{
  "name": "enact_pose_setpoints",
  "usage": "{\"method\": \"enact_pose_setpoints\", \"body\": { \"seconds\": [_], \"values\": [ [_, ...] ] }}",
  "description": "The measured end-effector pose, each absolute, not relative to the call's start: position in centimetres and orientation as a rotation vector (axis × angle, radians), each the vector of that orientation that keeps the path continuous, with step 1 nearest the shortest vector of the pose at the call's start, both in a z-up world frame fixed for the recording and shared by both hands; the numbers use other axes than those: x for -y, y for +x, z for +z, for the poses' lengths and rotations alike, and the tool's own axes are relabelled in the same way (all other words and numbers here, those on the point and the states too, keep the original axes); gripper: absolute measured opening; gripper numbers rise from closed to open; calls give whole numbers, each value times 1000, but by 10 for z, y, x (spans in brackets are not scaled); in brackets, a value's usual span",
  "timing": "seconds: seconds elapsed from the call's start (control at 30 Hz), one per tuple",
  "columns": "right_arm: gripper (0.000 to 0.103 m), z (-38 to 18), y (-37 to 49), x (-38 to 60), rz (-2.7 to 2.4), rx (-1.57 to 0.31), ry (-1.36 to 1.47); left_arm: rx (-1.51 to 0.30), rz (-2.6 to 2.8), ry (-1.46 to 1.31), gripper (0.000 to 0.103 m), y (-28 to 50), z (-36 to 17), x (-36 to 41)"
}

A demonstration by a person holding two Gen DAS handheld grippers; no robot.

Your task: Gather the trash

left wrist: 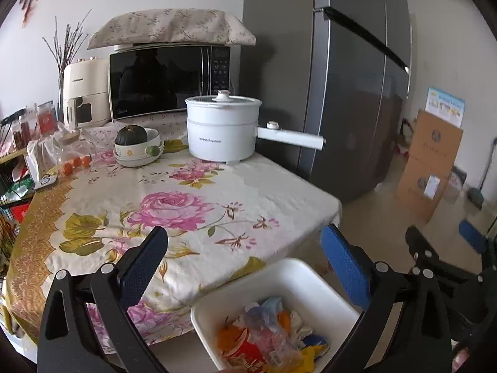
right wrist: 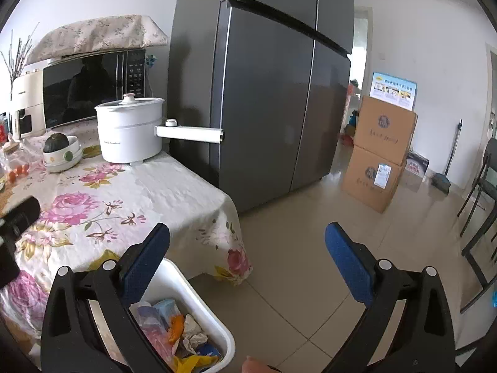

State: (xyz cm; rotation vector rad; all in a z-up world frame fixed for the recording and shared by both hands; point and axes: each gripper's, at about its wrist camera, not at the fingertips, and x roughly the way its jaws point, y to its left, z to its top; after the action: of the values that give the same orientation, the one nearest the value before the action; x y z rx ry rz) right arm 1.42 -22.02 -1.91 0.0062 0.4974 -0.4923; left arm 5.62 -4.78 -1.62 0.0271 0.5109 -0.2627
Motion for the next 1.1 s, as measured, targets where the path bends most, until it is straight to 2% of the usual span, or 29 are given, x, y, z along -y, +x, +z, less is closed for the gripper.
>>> {"method": "enact_pose_setpoints", "body": {
  "seconds": [1.1],
  "values": [
    [96,-19,15,213,-454,-494,9,-626,-230,17,96,67,-32,44]
  ]
}}
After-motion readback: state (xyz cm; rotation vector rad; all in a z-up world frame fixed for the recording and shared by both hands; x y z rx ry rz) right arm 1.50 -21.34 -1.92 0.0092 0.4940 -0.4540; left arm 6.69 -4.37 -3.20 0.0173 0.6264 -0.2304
